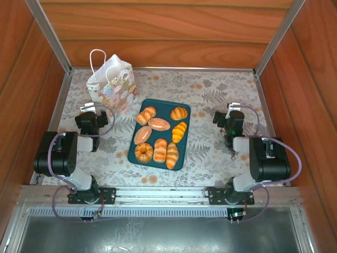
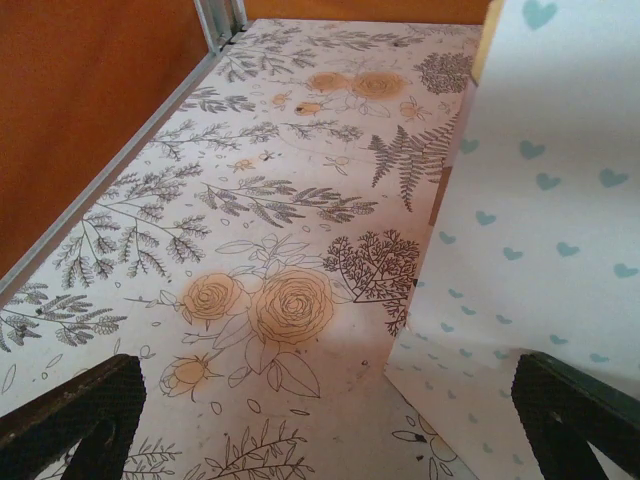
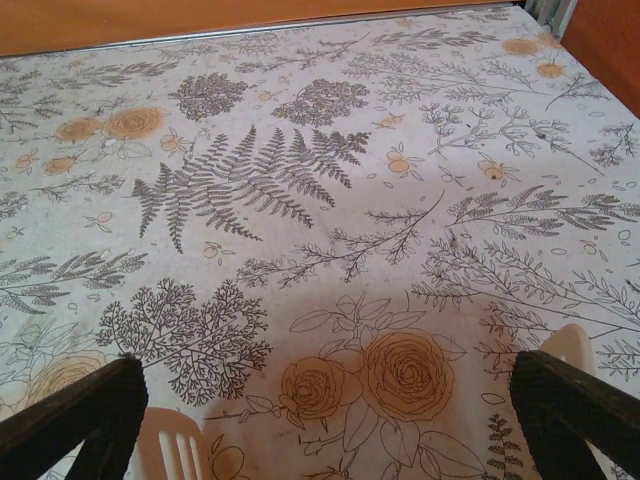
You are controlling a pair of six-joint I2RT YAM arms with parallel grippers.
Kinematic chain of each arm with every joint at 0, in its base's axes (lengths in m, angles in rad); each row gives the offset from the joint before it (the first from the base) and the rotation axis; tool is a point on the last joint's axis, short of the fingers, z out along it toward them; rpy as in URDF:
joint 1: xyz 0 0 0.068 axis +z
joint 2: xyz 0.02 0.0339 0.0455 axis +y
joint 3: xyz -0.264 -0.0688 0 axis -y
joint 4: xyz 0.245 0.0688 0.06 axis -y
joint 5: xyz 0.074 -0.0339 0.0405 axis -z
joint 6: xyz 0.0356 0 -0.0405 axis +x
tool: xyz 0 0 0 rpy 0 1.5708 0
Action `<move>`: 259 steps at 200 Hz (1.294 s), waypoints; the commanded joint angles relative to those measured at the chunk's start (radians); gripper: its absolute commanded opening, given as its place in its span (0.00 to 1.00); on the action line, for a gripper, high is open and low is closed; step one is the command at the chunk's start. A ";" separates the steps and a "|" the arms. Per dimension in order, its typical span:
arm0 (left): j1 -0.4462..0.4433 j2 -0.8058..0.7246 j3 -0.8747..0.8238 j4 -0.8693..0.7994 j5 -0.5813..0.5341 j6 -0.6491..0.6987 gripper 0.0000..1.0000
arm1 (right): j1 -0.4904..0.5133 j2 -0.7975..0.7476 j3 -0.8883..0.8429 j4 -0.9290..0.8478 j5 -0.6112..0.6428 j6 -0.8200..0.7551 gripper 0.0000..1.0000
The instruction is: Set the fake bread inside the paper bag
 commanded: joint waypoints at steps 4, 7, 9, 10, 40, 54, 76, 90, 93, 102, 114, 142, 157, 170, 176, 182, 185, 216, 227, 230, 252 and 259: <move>0.003 -0.008 0.007 0.027 -0.012 -0.007 1.00 | -0.008 0.003 0.010 0.028 0.013 -0.007 1.00; 0.003 -0.007 0.007 0.027 -0.011 -0.007 1.00 | -0.008 0.004 0.011 0.028 0.013 -0.007 1.00; 0.003 -0.007 0.007 0.027 -0.012 -0.007 1.00 | -0.008 0.004 0.011 0.028 0.013 -0.008 1.00; 0.003 -0.007 0.007 0.027 -0.012 -0.007 1.00 | -0.008 0.004 0.010 0.029 0.013 -0.008 1.00; 0.003 -0.007 0.006 0.027 -0.012 -0.009 1.00 | -0.008 0.004 0.012 0.028 0.013 -0.008 1.00; 0.001 -0.008 0.006 0.027 -0.012 -0.010 1.00 | -0.009 0.004 0.011 0.028 0.013 -0.007 1.00; 0.012 -0.002 0.012 0.024 0.010 -0.014 1.00 | -0.008 0.005 0.012 0.029 0.013 -0.007 1.00; 0.013 0.002 0.015 0.022 0.007 -0.013 1.00 | -0.009 0.007 0.013 0.027 0.009 -0.006 1.00; 0.013 0.003 0.015 0.022 0.008 -0.013 1.00 | -0.010 0.007 0.013 0.027 0.008 -0.006 1.00; 0.013 0.006 0.018 0.022 0.005 -0.012 1.00 | -0.010 0.007 0.013 0.027 0.007 -0.006 1.00; 0.014 0.011 0.021 0.023 0.003 -0.012 1.00 | -0.010 0.008 0.013 0.027 0.008 -0.006 1.00; 0.015 0.007 0.018 0.022 0.006 -0.013 1.00 | -0.010 0.009 0.015 0.025 0.008 -0.006 1.00; 0.015 -0.002 0.013 0.022 0.010 -0.015 1.00 | -0.011 0.009 0.015 0.025 0.007 -0.005 1.00; 0.015 -0.003 0.012 0.022 0.009 -0.015 1.00 | -0.015 0.009 0.015 0.027 -0.004 -0.004 1.00; 0.015 -0.008 0.007 0.024 0.011 -0.016 1.00 | -0.017 0.010 0.016 0.027 -0.006 -0.004 1.00; 0.015 -0.012 0.002 0.024 0.013 -0.018 1.00 | -0.017 0.009 0.015 0.027 -0.008 -0.004 1.00; 0.015 -0.014 0.001 0.024 0.014 -0.018 0.99 | -0.017 0.009 0.015 0.027 -0.009 -0.003 1.00; 0.013 -0.058 -0.011 0.024 -0.009 -0.015 0.95 | -0.017 -0.027 -0.001 0.046 -0.028 -0.020 1.00; 0.004 -0.108 -0.031 0.021 -0.016 -0.003 0.94 | -0.016 -0.073 0.020 -0.045 -0.039 -0.022 1.00; 0.001 -0.123 -0.037 0.019 -0.028 -0.002 0.94 | -0.016 -0.086 0.026 -0.066 -0.041 -0.021 1.00; -0.017 -0.248 -0.070 -0.049 -0.103 -0.036 0.94 | -0.016 -0.148 0.039 -0.136 -0.023 -0.018 1.00; -0.024 -0.295 -0.077 -0.087 -0.132 -0.057 0.94 | -0.017 -0.169 0.042 -0.156 -0.011 -0.012 1.00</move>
